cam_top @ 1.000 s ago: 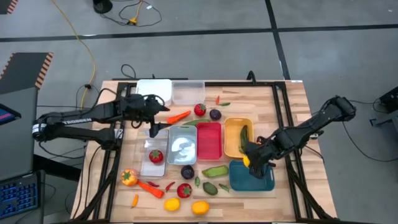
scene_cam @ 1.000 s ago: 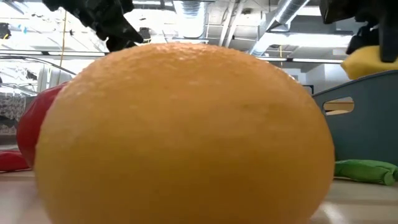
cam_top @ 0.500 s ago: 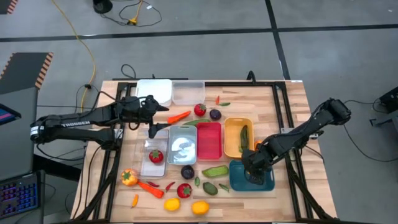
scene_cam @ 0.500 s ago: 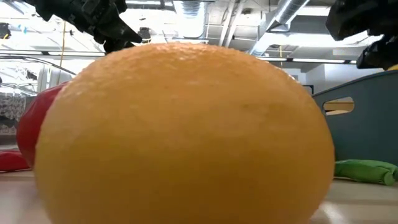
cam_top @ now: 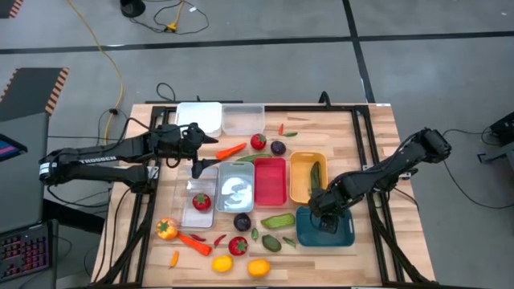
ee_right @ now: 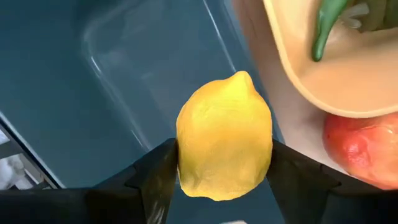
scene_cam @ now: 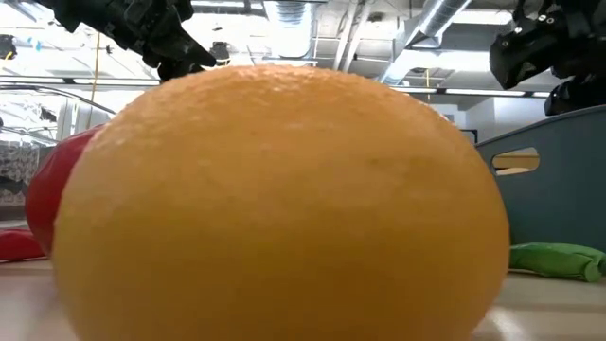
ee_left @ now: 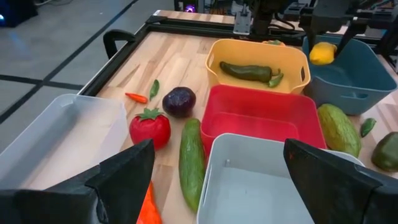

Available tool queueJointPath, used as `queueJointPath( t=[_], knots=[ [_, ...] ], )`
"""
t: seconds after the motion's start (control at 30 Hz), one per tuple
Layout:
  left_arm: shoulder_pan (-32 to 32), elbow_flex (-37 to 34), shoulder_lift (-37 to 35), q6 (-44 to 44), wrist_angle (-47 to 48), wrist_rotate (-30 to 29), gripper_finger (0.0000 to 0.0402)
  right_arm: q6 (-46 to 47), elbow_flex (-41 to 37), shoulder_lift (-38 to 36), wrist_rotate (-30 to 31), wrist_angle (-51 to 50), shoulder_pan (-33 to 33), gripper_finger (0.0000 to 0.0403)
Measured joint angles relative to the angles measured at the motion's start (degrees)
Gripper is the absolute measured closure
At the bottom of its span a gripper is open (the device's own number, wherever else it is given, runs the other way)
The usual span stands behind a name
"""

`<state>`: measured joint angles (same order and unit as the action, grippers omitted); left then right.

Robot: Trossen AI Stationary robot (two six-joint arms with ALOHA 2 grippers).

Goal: Sort produce into baskets
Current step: Put the lemon into the blue bin

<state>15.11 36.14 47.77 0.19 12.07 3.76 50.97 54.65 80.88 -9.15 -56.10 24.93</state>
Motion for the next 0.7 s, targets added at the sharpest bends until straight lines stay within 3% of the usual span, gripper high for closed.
queueJointPath(
  t=[0.4,0.7],
  knots=[
    [0.04,0.00,0.00,0.02,0.01,-0.08,0.0057,-0.06,0.00,0.00,-0.02,-0.14,0.02,0.0141],
    [0.04,0.00,0.00,0.02,0.01,-0.11,0.0057,-4.51,0.00,0.00,-3.30,2.17,0.04,0.0141]
  ],
)
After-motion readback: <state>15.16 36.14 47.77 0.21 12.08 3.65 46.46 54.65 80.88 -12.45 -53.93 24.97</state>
